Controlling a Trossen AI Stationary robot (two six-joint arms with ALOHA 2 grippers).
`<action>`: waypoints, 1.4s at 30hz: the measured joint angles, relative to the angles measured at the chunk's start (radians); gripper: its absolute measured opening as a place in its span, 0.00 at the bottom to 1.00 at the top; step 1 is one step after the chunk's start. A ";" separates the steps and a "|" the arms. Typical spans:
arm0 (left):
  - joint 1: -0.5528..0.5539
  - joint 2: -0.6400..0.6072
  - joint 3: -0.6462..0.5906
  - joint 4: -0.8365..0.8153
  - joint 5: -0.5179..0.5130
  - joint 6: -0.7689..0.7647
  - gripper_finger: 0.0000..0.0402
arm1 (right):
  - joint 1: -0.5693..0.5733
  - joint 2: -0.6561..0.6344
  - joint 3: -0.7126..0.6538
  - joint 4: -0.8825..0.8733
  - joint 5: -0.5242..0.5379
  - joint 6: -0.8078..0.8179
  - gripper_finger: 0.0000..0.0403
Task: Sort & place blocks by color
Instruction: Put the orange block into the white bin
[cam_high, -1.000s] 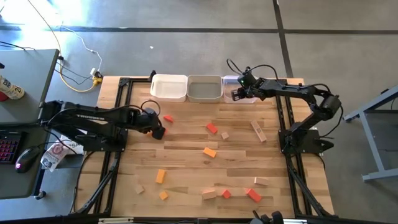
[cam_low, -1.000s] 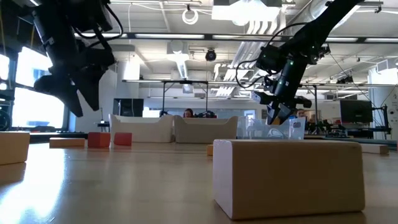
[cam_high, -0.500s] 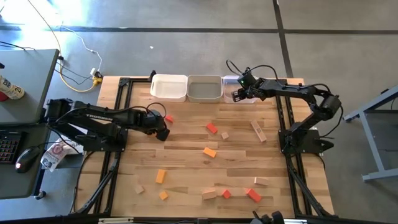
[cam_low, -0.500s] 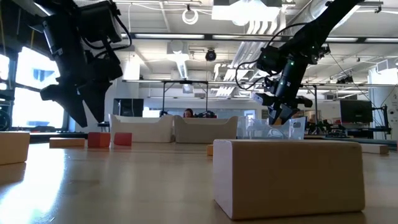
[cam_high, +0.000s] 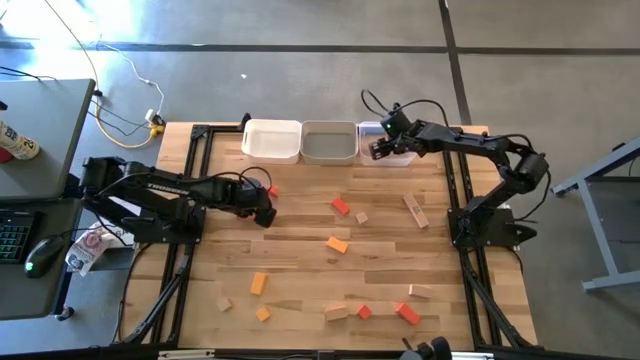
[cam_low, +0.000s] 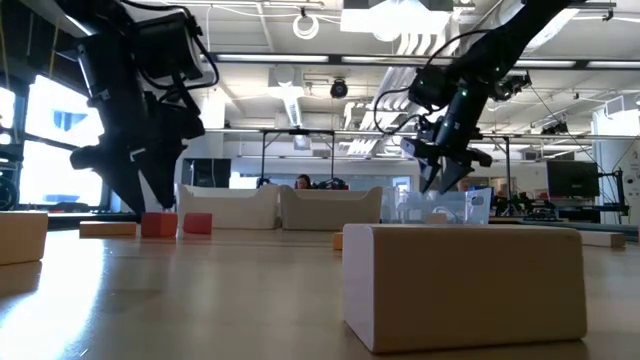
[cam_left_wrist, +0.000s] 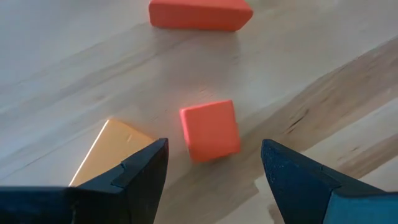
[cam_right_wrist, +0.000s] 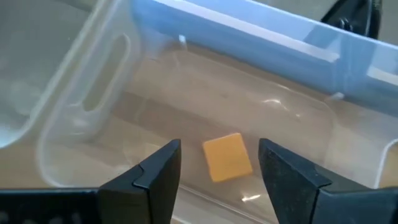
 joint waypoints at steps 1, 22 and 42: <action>0.000 0.004 0.000 0.008 -0.005 0.000 0.61 | 0.000 0.000 0.007 -0.005 -0.005 0.000 0.50; 0.047 0.106 0.000 0.077 -0.025 0.079 0.61 | 0.137 -0.001 0.170 -0.178 0.105 -0.060 0.50; 0.047 0.104 0.000 0.079 0.005 0.169 0.26 | 0.311 -0.001 0.181 -0.275 0.126 -0.015 0.50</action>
